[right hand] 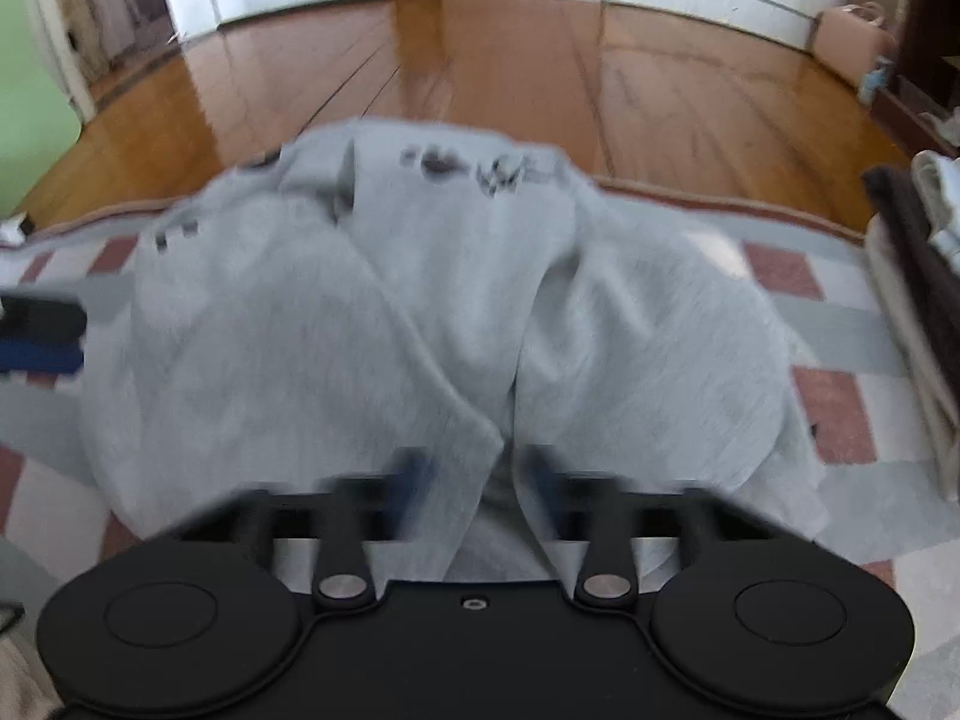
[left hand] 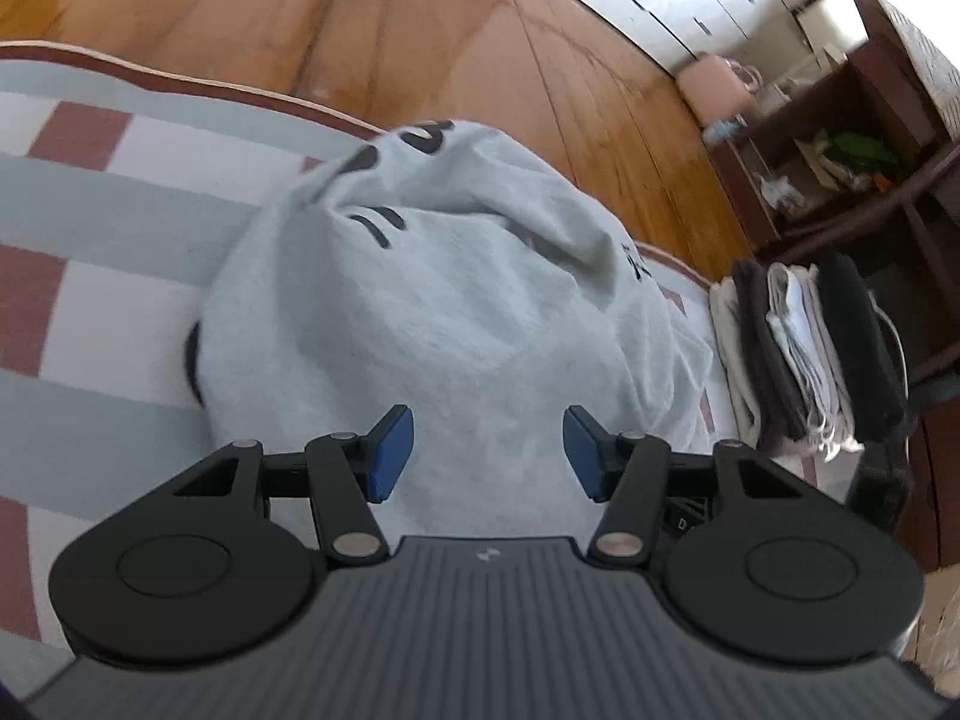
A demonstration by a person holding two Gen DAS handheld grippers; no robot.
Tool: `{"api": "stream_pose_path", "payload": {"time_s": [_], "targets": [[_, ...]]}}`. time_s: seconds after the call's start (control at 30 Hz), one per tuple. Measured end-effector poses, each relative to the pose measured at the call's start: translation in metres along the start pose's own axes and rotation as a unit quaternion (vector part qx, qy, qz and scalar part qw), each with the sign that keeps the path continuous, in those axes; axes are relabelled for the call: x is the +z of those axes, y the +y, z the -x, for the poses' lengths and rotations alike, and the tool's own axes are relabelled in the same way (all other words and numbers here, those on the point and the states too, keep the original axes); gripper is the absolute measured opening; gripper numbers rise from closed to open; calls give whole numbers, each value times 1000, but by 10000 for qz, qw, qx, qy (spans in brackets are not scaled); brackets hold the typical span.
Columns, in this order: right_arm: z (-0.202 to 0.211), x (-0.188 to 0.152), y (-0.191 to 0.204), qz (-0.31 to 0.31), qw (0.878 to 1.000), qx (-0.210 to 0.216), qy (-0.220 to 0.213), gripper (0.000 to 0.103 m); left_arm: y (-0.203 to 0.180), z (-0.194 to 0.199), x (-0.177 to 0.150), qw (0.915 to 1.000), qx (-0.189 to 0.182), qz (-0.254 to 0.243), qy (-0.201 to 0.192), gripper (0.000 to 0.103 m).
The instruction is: Fold clothes
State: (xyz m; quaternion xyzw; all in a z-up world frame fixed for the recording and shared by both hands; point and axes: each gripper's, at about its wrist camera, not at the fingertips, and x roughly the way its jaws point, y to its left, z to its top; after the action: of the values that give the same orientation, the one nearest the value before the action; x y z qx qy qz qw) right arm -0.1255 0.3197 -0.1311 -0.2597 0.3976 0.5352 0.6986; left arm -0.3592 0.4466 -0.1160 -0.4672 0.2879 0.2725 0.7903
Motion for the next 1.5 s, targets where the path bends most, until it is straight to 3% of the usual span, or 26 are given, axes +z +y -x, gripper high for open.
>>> {"api": "stream_pose_path", "payload": {"time_s": [0.3,0.4,0.47,0.53,0.67,0.7,0.77,0.8,0.83,0.9,1.0,1.03,1.13,1.17,1.27,1.3,1.33,1.4,1.43,1.5], "targets": [[72,-15,27,680,9898,1171,-448,3,-10,-20,-5,9960,-751,166,463,58],[86,-12,34,929,9784,1729,-648,3,-22,-18,-7,9921,-1107,95,579,66],[90,-10,41,1076,9708,2029,-697,3,-34,-14,-10,9901,-1298,-219,497,72],[92,-7,49,1221,9634,2278,-706,3,-41,-15,-14,9920,-1078,-490,435,78],[95,2,60,1313,9451,2902,-726,3,-32,-32,-17,9959,-157,-531,710,81],[95,3,61,1317,9412,3026,-716,3,-24,-35,-16,9966,-59,-381,730,77],[95,6,63,1324,9347,3225,-696,3,-18,-33,-15,9976,126,-486,477,57],[94,5,63,1325,9353,3207,-690,3,-17,-31,-14,9972,242,-631,318,49],[92,3,62,1292,9369,3177,-682,3,-20,-29,-13,9947,446,-910,156,33],[90,0,55,1092,9435,3058,-660,3,-31,-22,-12,9812,986,-1646,-205,3],[89,-2,40,765,9570,2719,-662,2,-38,-4,-6,9603,1605,-2113,-863,2],[88,-3,35,689,9620,2560,-648,3,-41,12,-3,9508,1802,-2167,-1291,2],[79,-9,29,782,9796,1804,-407,7,-59,80,5,8942,2396,-2358,-2957,2],[75,-12,29,864,9838,1546,-291,8,-62,101,11,8869,2350,-2246,-3283,2],[64,-25,33,859,9891,1192,-103,13,-55,139,26,8970,1620,-1714,-3738,2],[61,-28,34,820,9900,1149,-87,24,-52,139,26,8970,1526,-1666,-3799,2],[58,-29,37,798,9910,1073,-79,42,-48,134,25,8942,1571,-1680,-3841,2],[55,-30,46,864,9930,799,-112,57,-37,119,18,8905,1637,-1727,-3878,2],[56,-31,53,1028,9922,685,-165,57,-30,110,15,8932,1644,-1707,-3821,2],[51,-31,65,1344,9891,561,-194,58,-14,97,13,9100,1626,-1533,-3492,2]]}}
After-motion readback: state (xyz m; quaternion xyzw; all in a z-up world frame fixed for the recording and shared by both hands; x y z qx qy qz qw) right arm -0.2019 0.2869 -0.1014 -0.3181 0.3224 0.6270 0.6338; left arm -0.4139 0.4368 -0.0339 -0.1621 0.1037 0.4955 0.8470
